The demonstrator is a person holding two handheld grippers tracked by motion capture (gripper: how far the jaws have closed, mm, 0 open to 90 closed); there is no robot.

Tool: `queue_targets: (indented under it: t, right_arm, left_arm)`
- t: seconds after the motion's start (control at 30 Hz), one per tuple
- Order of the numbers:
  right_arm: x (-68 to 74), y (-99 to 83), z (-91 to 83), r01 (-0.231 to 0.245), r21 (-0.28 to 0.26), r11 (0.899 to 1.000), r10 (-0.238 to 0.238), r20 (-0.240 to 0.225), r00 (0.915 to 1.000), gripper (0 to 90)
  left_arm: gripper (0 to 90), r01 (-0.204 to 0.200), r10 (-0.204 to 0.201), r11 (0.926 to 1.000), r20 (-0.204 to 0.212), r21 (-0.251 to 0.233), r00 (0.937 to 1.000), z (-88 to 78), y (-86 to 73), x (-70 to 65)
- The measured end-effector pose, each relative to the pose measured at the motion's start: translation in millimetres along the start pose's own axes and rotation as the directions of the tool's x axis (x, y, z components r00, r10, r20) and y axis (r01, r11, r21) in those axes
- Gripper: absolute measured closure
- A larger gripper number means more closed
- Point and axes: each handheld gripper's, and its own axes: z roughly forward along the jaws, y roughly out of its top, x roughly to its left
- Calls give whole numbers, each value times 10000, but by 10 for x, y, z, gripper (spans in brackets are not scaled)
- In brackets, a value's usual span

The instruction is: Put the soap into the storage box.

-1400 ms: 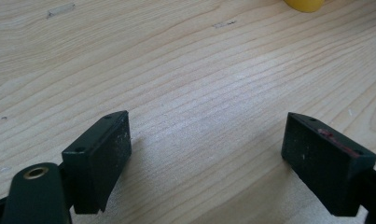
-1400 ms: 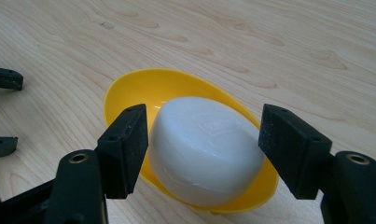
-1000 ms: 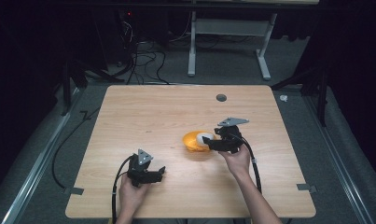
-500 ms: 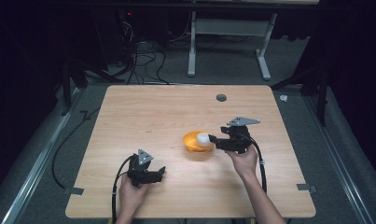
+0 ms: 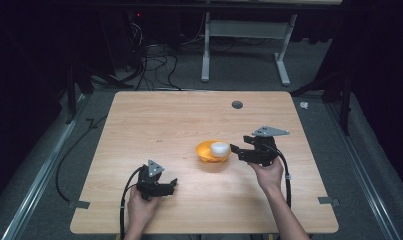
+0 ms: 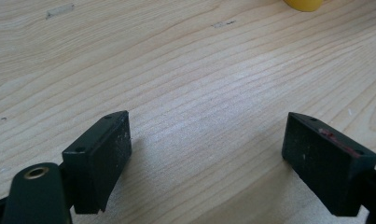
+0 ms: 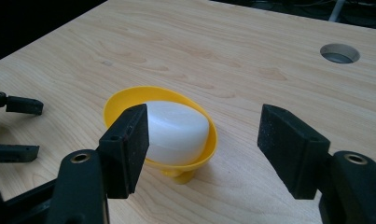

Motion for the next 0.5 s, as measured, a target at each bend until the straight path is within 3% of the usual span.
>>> queue_targets:
  t: [0.5]
  right_arm:
    - [-80,-59,-175,-133,-318,9994,139,208,9997,347]
  left_arm:
    - [161,0,0,10000,-2,0,10000,0,0,0]
